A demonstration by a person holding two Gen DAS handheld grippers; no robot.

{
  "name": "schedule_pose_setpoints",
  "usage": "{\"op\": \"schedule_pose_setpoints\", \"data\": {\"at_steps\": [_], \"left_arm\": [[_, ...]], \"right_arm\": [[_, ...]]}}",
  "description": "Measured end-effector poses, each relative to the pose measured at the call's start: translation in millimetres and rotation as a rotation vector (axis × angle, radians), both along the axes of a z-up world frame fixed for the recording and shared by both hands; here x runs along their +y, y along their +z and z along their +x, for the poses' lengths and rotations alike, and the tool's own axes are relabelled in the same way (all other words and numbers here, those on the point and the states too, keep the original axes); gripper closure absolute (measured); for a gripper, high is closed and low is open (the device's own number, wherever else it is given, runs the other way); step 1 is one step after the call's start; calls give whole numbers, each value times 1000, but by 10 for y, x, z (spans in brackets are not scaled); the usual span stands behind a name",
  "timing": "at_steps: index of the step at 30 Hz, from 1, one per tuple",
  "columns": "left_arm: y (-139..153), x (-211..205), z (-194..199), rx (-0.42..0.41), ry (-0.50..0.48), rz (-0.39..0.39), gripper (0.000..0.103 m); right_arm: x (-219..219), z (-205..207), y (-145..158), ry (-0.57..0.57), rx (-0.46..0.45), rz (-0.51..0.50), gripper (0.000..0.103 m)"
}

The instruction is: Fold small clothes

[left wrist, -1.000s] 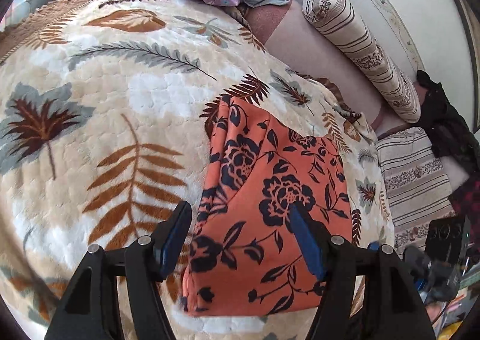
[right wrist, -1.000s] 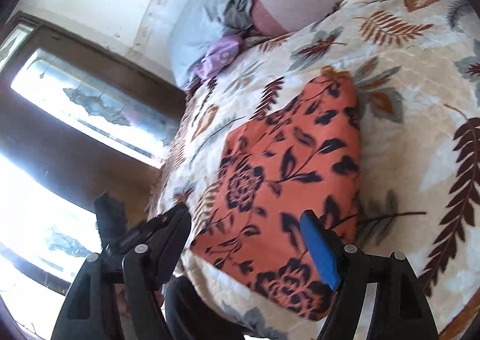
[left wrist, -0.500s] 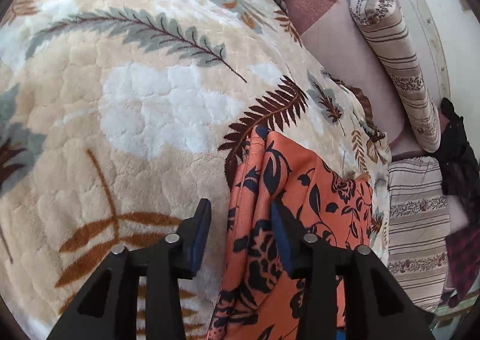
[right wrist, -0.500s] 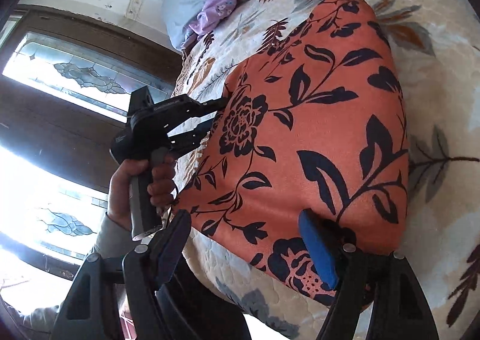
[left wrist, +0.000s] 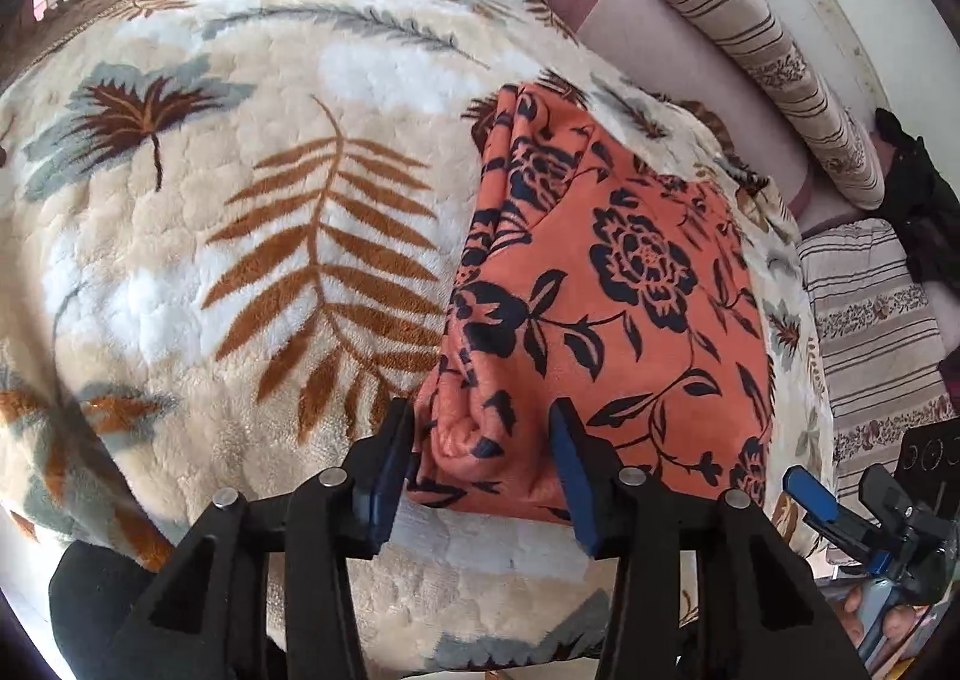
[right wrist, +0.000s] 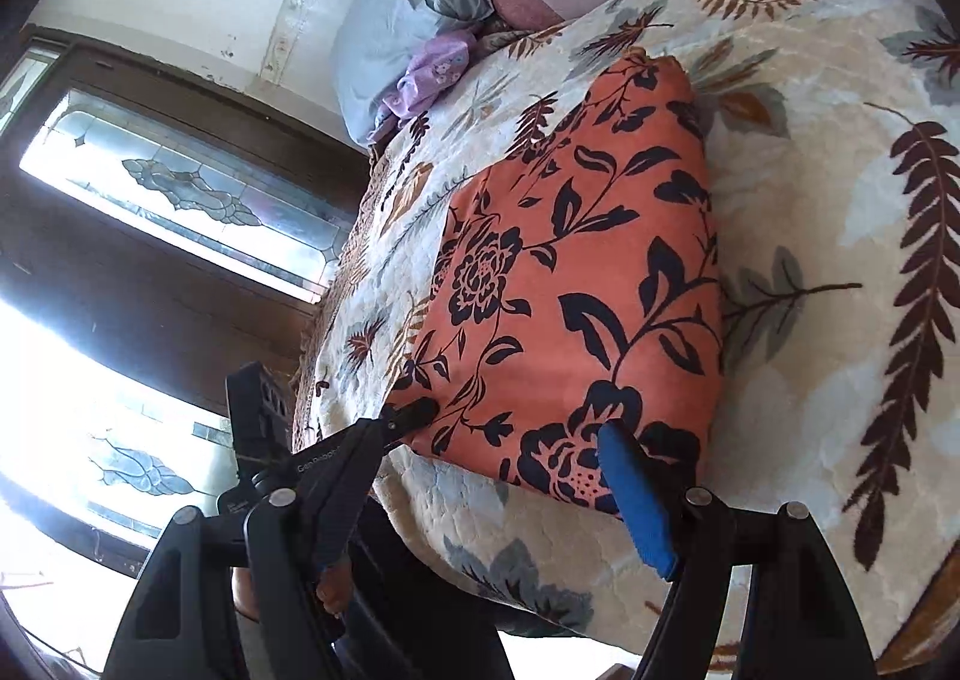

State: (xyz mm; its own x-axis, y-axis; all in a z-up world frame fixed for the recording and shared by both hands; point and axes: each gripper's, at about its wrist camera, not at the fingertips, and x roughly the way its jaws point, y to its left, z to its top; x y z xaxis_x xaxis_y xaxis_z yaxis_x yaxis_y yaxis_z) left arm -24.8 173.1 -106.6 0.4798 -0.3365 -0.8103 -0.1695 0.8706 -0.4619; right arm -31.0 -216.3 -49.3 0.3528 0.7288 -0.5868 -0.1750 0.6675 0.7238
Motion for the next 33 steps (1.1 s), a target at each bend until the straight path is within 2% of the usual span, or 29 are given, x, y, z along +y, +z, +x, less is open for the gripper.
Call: {"op": "schedule_pose_setpoints", "data": {"at_steps": [4,7,12,17,22,25,28,32,33], "left_arm": [[271,-43,-66,-86,-19,41,37],[352,-18,-47,-121,-30,31,35],[292,61,61,-98,-13,1,35],[186,77,108,-72,-15,-40,35],[228,79,317,-86,-33,-68,35],[239,76,533,-93,-44,-115,26],[137,69,752,-82,-65,-147,24],[-289,19,993,56,-102,-134,27],[-330,2,992,44,-114,-116,29]], "right_arm": [[-260,-59,41,-68,3,25,26],[-419,-78,-29,-120,33,48,25],[-633,-88,-185,-184,88,80,25],[-670,-56,-274,-196,111,80,25],[-622,229,-319,-178,120,73,25],[-573,527,-371,-165,138,71,25],[-497,837,-463,-152,159,55,25],[-302,1170,-712,-115,220,38,25],[-233,1216,-782,-101,236,19,25]]}}
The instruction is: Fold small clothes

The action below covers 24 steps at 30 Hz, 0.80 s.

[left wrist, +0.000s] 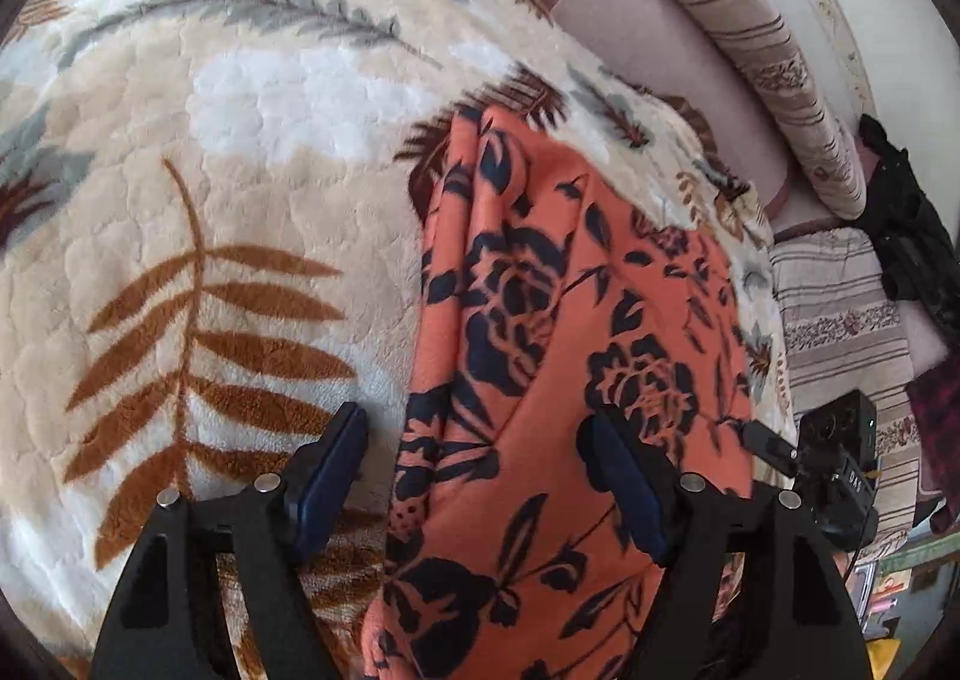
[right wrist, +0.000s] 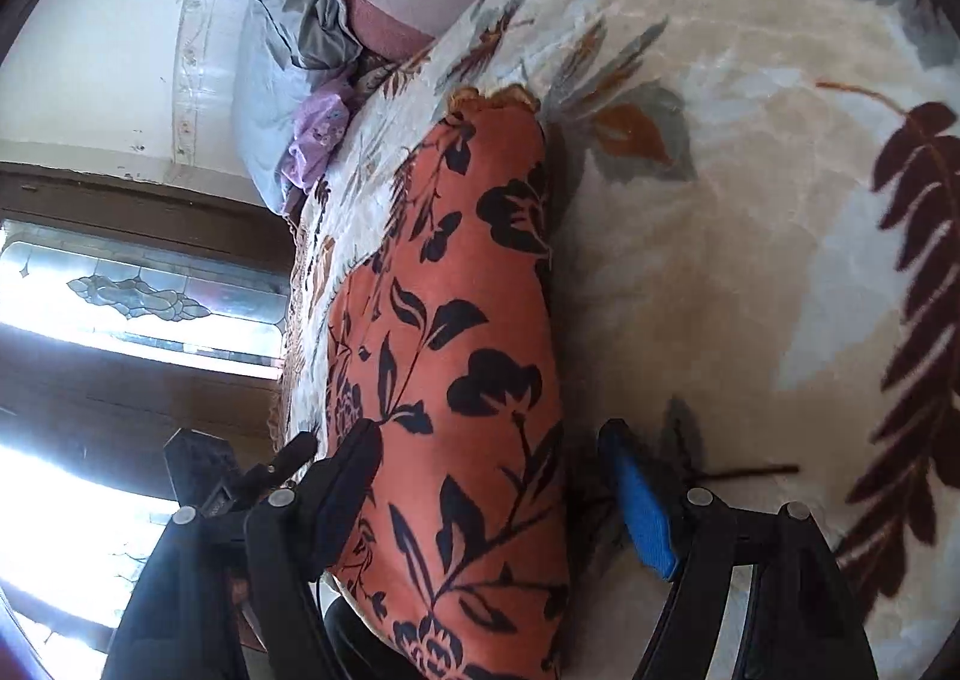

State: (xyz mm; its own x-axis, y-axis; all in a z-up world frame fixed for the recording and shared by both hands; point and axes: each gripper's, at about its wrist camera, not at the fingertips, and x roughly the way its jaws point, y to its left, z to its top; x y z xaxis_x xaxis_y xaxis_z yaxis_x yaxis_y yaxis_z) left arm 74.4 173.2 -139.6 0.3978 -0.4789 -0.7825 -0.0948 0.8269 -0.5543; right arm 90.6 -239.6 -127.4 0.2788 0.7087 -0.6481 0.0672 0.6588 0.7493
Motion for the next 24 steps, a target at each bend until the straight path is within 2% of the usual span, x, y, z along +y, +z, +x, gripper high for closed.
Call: {"op": "schedule_pose_setpoints", "data": {"at_steps": [1,2,3,5,6,9,13,16,18,19,20,21,22,23,24], "left_arm": [[15,-19,-17,-25,-9,16,32],[28,-37,-28,-30,-22,17,48],[17,-54,-24,-20,-40,-3,60],[27,-66,-22,-22,-40,4,64],[47,-67,-24,-28,-38,2,71],[227,-136,-59,-69,-29,1,77],[572,-440,0,-176,-44,-16,78],[741,-747,180,-231,-69,-38,77],[687,-957,352,-213,-74,-32,72],[586,-1077,441,-191,-85,-5,69],[440,-1178,534,-141,-98,48,54],[263,-1248,603,-65,-103,111,47],[110,-1282,627,-4,-107,135,44],[74,-1236,587,-2,-99,95,42],[126,-1176,508,-25,-65,95,42]], "right_arm": [[85,22,1,31,-19,-19,28],[195,32,48,81,-46,-53,36],[298,36,90,121,-53,-96,56],[405,29,215,161,-98,-175,61],[425,32,280,180,-117,-192,65],[420,16,573,219,-192,-224,68],[161,54,1003,196,-309,-263,69],[-242,150,1138,134,-350,-256,68],[-520,270,1034,77,-309,-228,66],[-650,332,924,53,-282,-230,61],[-787,383,795,12,-253,-258,54],[-946,404,643,-46,-205,-303,36],[-1081,399,519,-94,-157,-329,33],[-1181,346,451,-128,-135,-318,33],[-1251,261,450,-155,-144,-299,33]]}}
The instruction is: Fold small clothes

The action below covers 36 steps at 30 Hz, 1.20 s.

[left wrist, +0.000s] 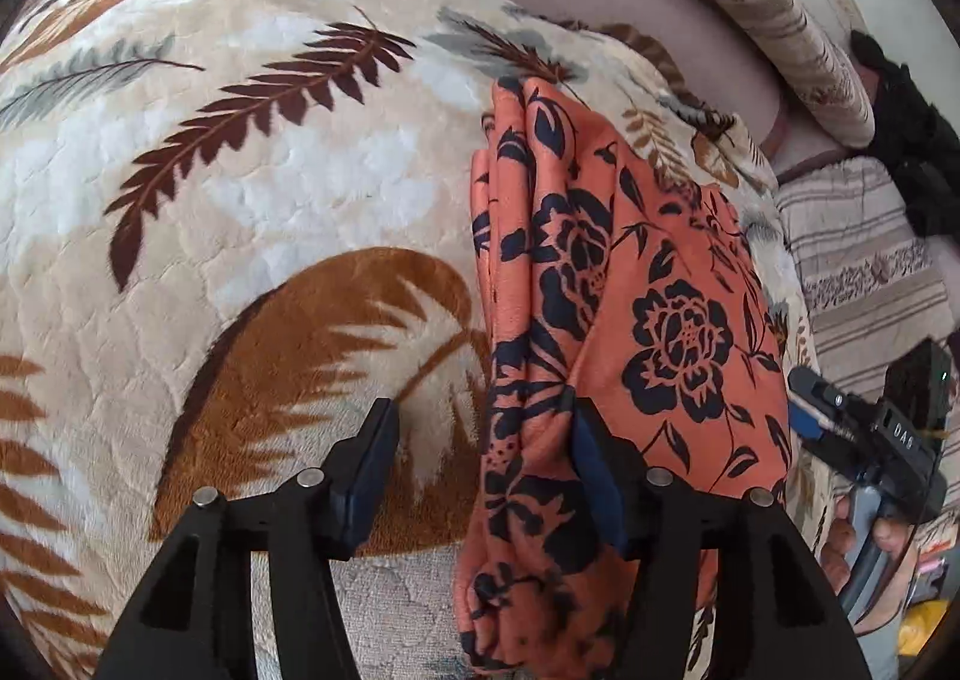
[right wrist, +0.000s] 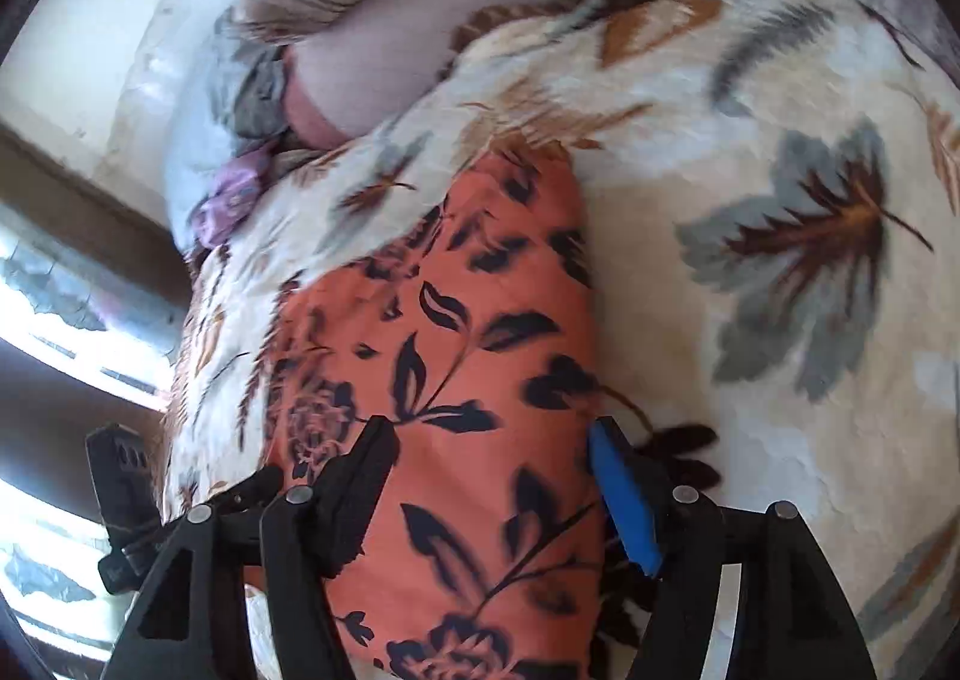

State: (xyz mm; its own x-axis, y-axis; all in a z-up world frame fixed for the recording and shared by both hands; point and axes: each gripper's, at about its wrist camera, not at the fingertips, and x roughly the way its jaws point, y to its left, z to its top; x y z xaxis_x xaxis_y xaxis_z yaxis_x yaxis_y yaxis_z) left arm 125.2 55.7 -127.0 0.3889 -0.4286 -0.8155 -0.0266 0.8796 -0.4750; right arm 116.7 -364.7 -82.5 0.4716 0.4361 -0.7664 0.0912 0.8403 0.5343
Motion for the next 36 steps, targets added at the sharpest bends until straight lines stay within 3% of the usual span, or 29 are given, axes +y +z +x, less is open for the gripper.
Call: {"op": "schedule_pose_setpoints", "data": {"at_steps": [3,8,11,13,14,16,19,22,26,32,36], "left_arm": [[232,133,-256,-65,22,23,42],[479,135,-582,-146,-4,25,40],[234,15,-592,-66,-37,60,37],[-9,-28,-555,22,-37,75,37],[9,-6,-604,-1,-29,66,37],[153,8,-678,-19,-25,74,38],[434,15,-777,-116,-35,64,38],[514,9,-772,-161,-34,48,38],[18,-95,-630,31,-83,177,37],[449,-62,-709,-125,-47,184,37],[709,-188,-500,-213,-73,146,36]], "right_arm": [[-13,-257,216,5,-88,6,33],[319,-470,546,111,-194,114,31],[556,-527,336,135,-138,145,27],[628,-552,-22,131,-10,152,27],[631,-585,-135,115,28,137,27],[653,-697,-40,118,-18,125,27],[686,-767,176,142,-68,101,27],[638,-777,152,135,-76,123,25],[498,-770,-182,83,22,187,24],[302,-739,185,92,-59,209,24],[-12,-483,236,5,-81,162,24]]}}
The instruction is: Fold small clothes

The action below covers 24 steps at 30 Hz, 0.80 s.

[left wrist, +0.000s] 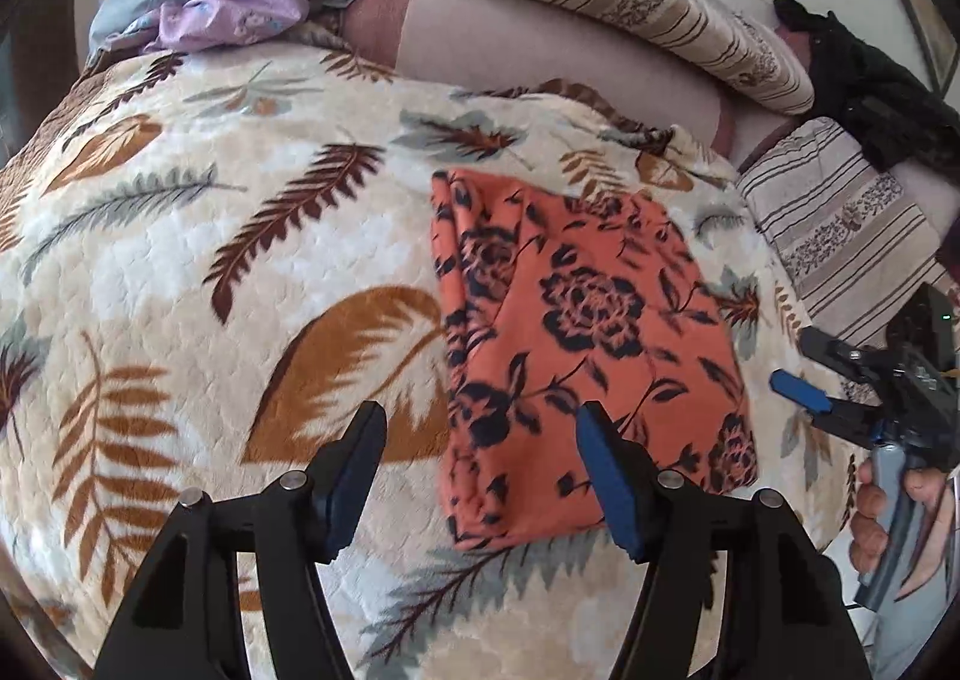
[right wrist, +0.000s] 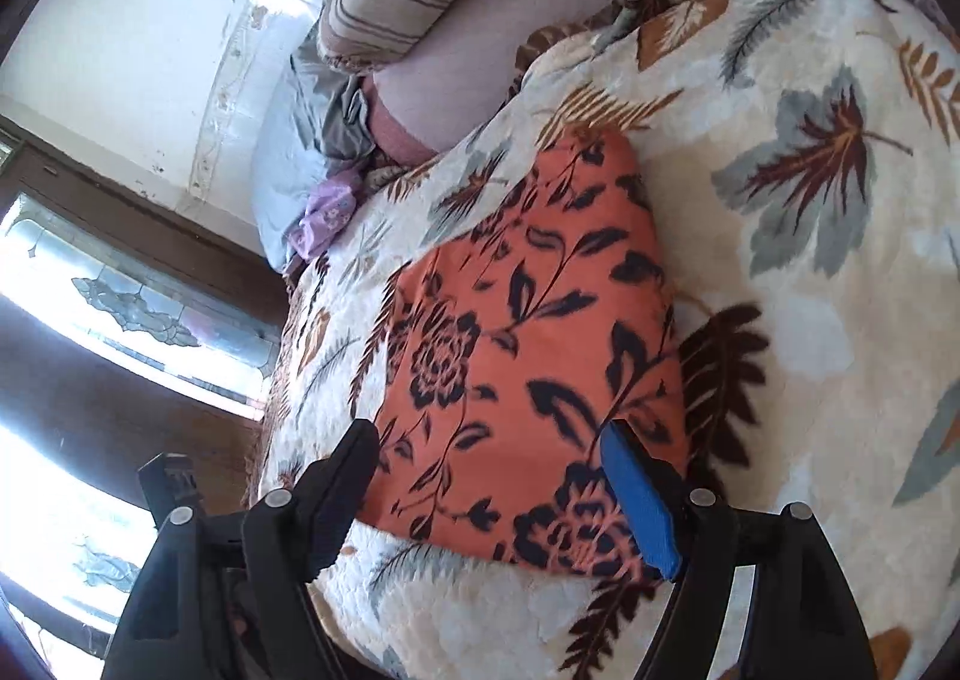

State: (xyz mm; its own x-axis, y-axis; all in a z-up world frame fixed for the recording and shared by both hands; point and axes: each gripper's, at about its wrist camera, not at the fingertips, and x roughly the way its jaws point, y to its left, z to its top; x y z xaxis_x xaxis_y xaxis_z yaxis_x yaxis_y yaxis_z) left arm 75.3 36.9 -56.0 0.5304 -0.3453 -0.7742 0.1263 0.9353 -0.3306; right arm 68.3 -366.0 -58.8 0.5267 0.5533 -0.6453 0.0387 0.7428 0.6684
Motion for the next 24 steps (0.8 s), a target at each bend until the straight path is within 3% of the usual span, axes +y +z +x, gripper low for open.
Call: {"op": "schedule_pose_setpoints", "data": {"at_steps": [3,6,7,9,12,14,16,18,20,24], "left_arm": [[0,-165,226,-13,-24,14,36],[-172,-329,388,6,-34,55,36],[-297,-371,450,41,-31,86,36],[-606,-388,524,142,-26,108,34],[-673,-221,498,168,24,-11,33],[-554,-161,445,139,35,-10,34],[-417,-137,391,82,17,-17,34],[-405,-159,388,73,3,15,34],[-532,-214,427,113,7,94,34],[-619,-175,382,129,23,70,34]], "right_arm": [[-213,280,-232,-48,69,-1,24],[-179,493,-414,-13,107,16,24],[-125,535,-451,12,109,1,32],[30,598,-544,62,150,-99,63],[42,570,-471,57,129,-129,63],[51,534,-337,62,89,-168,58],[21,557,-224,42,65,-160,26],[-9,605,-71,9,10,-145,25],[33,692,55,23,-37,-90,25],[264,926,-32,95,-26,-4,23]]}}
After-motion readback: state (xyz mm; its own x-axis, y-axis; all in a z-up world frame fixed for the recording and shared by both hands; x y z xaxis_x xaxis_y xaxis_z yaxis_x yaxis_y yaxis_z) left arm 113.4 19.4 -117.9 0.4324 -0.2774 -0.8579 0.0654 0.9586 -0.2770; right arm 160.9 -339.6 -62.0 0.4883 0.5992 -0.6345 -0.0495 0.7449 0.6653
